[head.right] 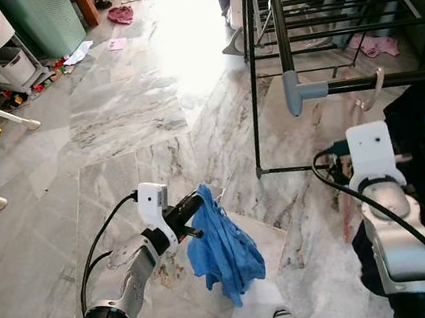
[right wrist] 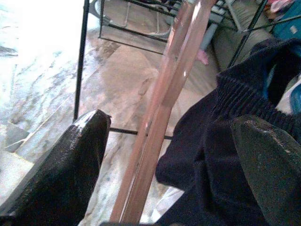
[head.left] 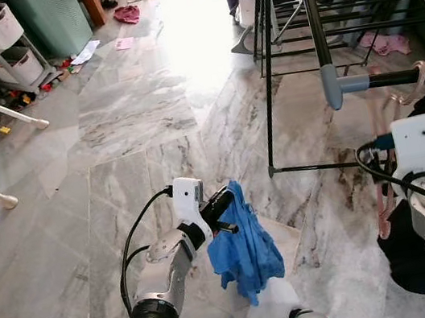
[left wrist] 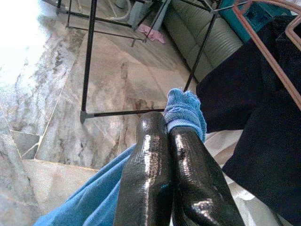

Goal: Hang hanger

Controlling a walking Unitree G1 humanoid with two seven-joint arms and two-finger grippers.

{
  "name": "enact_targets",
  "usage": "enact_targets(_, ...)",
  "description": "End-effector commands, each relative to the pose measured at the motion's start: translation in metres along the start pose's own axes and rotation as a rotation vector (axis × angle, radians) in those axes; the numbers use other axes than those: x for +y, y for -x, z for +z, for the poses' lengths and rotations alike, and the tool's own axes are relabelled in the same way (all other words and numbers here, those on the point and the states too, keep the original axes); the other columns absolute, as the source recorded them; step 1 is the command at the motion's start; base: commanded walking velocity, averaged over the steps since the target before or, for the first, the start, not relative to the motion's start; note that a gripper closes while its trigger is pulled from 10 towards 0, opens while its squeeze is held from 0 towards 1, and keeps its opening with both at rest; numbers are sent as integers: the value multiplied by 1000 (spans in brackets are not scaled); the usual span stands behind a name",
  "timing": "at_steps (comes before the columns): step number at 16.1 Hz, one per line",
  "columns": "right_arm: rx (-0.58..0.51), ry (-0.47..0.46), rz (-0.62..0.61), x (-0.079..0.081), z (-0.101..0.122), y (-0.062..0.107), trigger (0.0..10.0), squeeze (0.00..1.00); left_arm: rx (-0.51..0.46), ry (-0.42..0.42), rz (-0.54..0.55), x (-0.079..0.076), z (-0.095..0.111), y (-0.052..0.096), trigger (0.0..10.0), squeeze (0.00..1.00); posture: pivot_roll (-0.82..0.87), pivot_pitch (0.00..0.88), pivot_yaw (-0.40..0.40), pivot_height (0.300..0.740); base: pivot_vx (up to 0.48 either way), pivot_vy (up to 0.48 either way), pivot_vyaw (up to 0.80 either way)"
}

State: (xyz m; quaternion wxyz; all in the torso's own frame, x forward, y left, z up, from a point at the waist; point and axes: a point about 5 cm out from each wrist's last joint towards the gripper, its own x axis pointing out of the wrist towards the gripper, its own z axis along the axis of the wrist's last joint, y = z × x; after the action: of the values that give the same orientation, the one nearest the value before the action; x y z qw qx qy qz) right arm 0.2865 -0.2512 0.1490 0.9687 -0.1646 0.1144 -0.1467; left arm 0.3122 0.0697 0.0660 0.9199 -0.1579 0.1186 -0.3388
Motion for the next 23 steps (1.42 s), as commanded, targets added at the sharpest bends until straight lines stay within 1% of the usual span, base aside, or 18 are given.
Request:
enact_targets(1,-24,12,-1,1,5,3,10000,0,4,-13,2,2,1,2,10000,0,-286,182,99,740,0,0,0)
enact_targets(2,-35,29,-8,1,7,4,10000,0,3,-13,3,2,1,2,10000,0,-286,182,99,740,0,0,0)
enact_targets(4,-47,27,-17,1,10,5,10000,0,4,-13,3,2,1,2,10000,0,-287,183,98,740,0,0,0)
enact_targets(6,-54,12,0,6,14,6,10000,0,6,-11,4,2,1,2,10000,0,-291,186,100,740,0,0,0)
enact_targets(7,-32,-18,41,15,11,6,10000,0,9,-9,5,2,0,2,10000,0,-292,186,99,740,0,0,0)
enact_targets(9,-5,-10,63,22,5,7,10000,0,9,-8,5,1,0,1,10000,0,-289,186,98,740,0,0,0)
enact_targets(17,20,38,-21,7,-2,16,10000,0,19,-12,7,3,0,2,10000,0,-295,198,111,740,0,0,0)
enact_targets(23,34,52,-77,2,-3,18,10000,0,29,-17,3,4,0,2,10000,0,-297,204,120,740,0,0,0)
